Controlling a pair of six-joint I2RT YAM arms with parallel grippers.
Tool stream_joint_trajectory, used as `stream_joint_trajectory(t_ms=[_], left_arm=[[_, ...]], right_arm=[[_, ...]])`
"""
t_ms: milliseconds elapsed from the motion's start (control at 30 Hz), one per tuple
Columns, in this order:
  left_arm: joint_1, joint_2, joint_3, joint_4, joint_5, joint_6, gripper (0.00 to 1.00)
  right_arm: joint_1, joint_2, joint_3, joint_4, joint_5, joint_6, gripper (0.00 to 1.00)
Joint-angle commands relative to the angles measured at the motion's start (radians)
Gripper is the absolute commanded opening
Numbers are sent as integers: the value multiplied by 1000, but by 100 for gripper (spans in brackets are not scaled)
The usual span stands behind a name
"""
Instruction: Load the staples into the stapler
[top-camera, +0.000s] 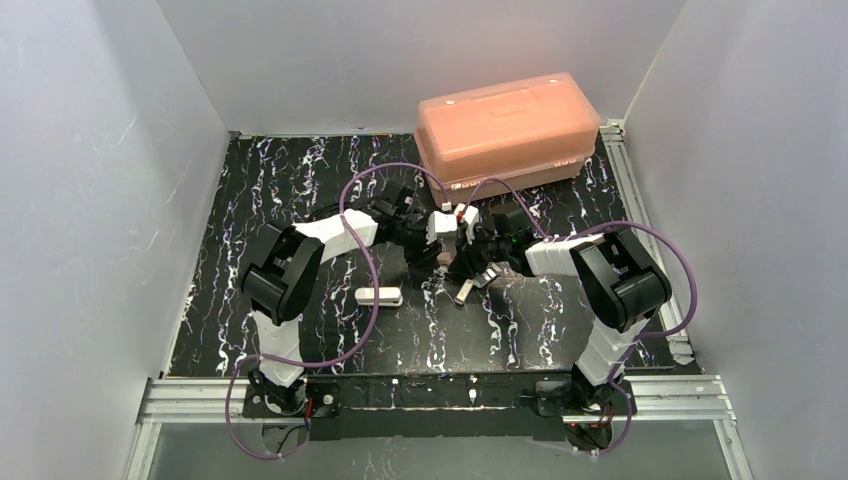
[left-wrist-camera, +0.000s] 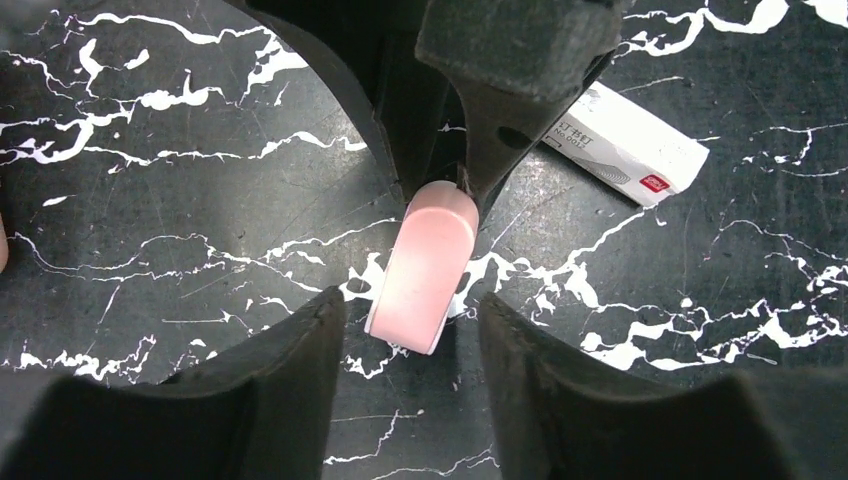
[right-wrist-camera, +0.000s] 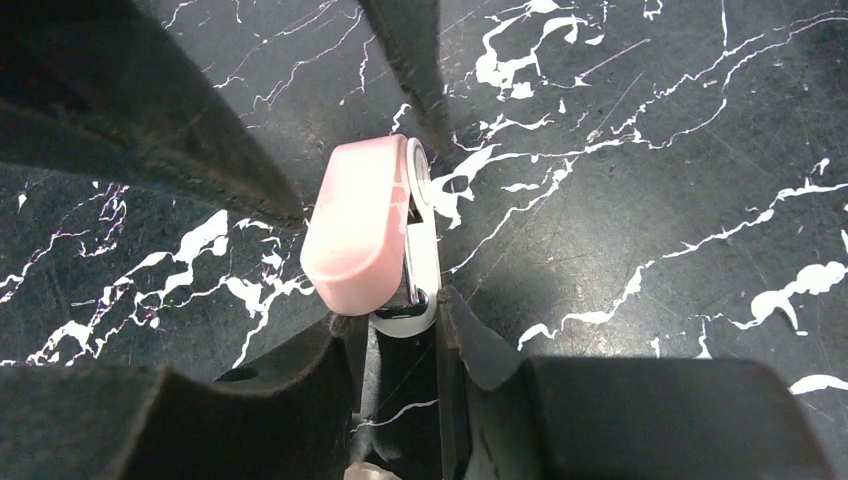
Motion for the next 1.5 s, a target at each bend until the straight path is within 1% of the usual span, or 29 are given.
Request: stream_joint_trajectory(t_ms=[0,133,233,500,700,800,967,1133,1200,1233,1333,1400,1433,1467], left_arm=[[-28,14,-12,-54,-59,75,55],[-28,24,-3,-86,-88,135,63],[-28,44,10,-108,-104,177,66],[-28,73,3,-122,-110,285,66],[-30,84,14,-149,-104,342,66],[-30,97,34,-185,-88,383,64],[-30,132,93,-283,-73,468,55],[-30,165,145,-339,-70,494,48],[-31,171,155,-351,-71,501,43],[-31,173,157,-356,-73,502,40],[-31,172,158,-360,-78,498,22],[-31,166,154,-345,-86,463,8],[-31,160,152,-332,-85,436,1],[-31,152,147,-309,-81,398,0]], right_arm=[[13,11,-34,-13,-15,-24,18],[1,8,-40,-13,-23,-23,21],[-14,2,-47,-12,-38,-21,24],[-53,-16,-66,8,-91,18,44],[-64,-27,-71,14,-105,26,53],[-72,-34,-71,7,-108,26,56],[-99,-49,-71,-11,-111,25,56],[-116,-67,-66,-32,-109,25,57],[-120,-79,-63,-42,-105,25,57],[-123,-84,-62,-50,-100,25,58],[-127,-106,-57,-63,-96,56,62],[-129,-134,-55,-70,-75,106,70],[-130,-148,-50,-80,-59,153,75],[-131,-163,-47,-86,-58,194,81]])
